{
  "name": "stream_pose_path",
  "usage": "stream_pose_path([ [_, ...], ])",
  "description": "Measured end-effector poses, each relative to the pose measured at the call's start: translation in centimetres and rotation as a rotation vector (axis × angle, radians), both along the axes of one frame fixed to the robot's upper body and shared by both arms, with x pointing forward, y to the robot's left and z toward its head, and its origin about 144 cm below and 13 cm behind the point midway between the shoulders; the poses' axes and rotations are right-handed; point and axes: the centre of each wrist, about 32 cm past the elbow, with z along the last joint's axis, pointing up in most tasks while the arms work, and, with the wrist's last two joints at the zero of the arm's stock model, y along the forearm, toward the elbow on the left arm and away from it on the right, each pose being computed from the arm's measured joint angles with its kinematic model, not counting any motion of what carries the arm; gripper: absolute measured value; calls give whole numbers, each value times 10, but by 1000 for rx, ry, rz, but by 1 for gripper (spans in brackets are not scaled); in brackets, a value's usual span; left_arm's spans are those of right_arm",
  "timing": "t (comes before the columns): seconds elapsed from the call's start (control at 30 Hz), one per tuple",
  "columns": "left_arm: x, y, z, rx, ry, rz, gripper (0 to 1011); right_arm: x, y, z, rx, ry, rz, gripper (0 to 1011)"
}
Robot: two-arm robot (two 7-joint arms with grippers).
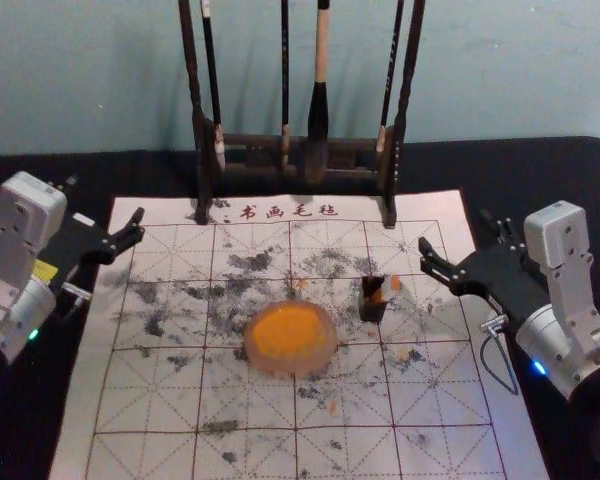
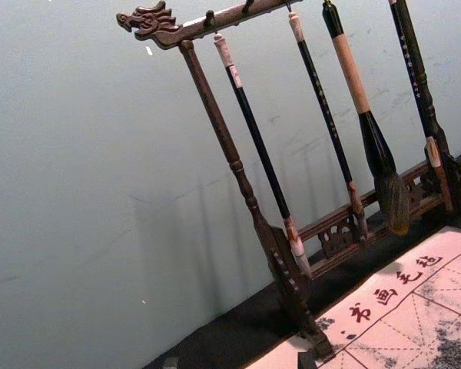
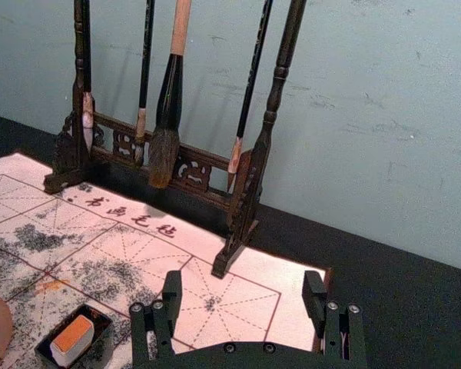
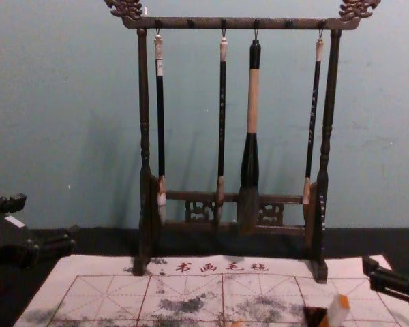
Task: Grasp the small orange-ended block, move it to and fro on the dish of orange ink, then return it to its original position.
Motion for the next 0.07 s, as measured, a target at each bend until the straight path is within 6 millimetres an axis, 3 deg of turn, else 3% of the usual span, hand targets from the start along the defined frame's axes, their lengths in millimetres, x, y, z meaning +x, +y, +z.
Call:
stream_pose_path([
  [0.07, 0, 0, 0, 0, 0, 0, 1001, 0, 0, 0, 0, 0, 0, 1002],
])
